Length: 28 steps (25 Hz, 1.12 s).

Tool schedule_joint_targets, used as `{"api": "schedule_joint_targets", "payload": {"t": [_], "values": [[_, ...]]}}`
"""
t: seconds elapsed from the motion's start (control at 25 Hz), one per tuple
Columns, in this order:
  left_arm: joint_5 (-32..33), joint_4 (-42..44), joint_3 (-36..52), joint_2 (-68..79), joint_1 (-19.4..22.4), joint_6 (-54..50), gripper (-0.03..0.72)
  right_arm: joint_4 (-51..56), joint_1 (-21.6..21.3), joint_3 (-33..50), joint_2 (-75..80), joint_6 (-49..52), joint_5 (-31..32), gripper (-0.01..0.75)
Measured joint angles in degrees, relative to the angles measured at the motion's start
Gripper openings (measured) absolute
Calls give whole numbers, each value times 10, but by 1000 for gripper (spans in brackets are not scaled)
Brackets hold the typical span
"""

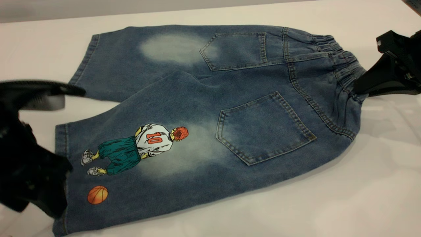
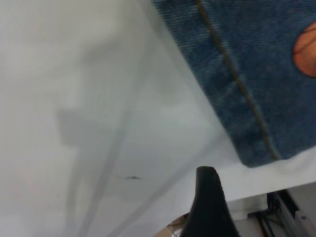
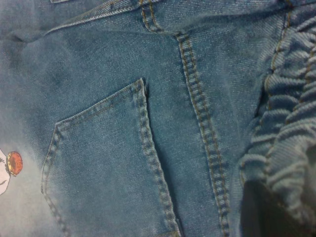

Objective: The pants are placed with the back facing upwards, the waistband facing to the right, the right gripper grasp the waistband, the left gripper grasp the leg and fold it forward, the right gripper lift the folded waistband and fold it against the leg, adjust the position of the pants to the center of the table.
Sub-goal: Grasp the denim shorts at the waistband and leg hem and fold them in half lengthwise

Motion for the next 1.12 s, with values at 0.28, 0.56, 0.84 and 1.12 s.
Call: {"api": "schedule_joint_targets", "payload": {"t": [0.28, 0.56, 0.84, 1.12], "values": [[-34, -4, -1, 73, 0, 0, 468, 0, 0, 0, 0, 0, 0, 34], [-63, -19, -2, 79, 0, 5, 468, 0, 0, 0, 0, 0, 0, 34], [-82, -48, -2, 78, -9, 39, 468, 0, 0, 0, 0, -1, 0, 34], [-86, -69, -2, 78, -46, 100, 468, 0, 0, 0, 0, -2, -1, 34]]}}
